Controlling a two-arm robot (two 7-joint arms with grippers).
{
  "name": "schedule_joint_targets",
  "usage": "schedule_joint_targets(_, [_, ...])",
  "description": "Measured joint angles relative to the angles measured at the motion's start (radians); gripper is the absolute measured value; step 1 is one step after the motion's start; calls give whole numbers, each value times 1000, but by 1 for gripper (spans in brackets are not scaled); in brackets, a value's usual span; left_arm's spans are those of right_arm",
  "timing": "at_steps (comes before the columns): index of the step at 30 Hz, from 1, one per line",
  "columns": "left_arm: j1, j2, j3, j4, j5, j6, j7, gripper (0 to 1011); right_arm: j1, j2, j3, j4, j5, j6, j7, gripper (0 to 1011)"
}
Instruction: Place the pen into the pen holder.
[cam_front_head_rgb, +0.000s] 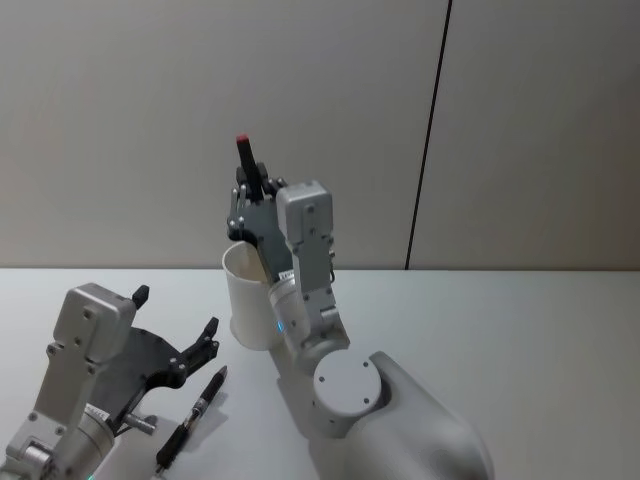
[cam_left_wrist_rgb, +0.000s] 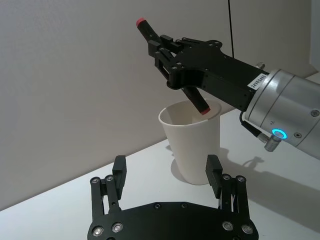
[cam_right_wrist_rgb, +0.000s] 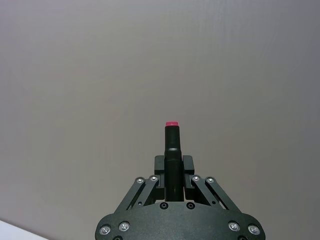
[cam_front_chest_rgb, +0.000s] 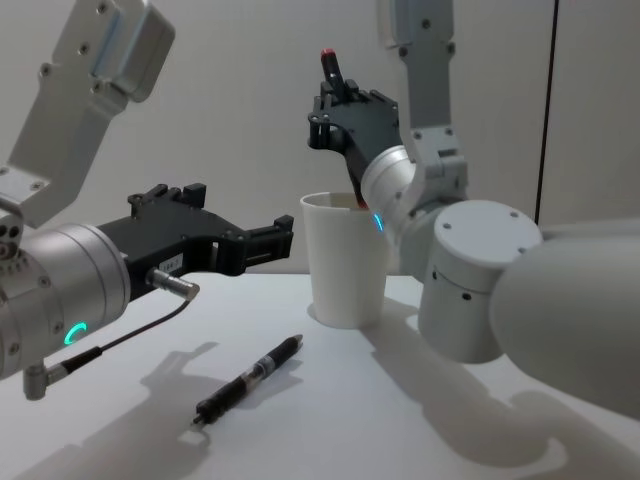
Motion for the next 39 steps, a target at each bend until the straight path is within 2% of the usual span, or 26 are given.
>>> schedule_joint_targets(5, [0, 0, 0, 0, 0, 0, 0, 1003, -28, 3, 10, -39, -10, 17, 2, 205])
schedule_joint_targets(11, [0, 0, 0, 0, 0, 0, 0, 1003, -33, 4, 15, -44, -17, 21, -2, 205])
schedule_joint_targets(27, [0, 0, 0, 0, 0, 0, 0, 1003, -4, -6, 11, 19, -21, 4, -8, 205])
schedule_joint_targets(39, [0, 0, 0, 0, 0, 0, 0, 1003, -2, -7, 3, 25, -19, 0, -9, 205])
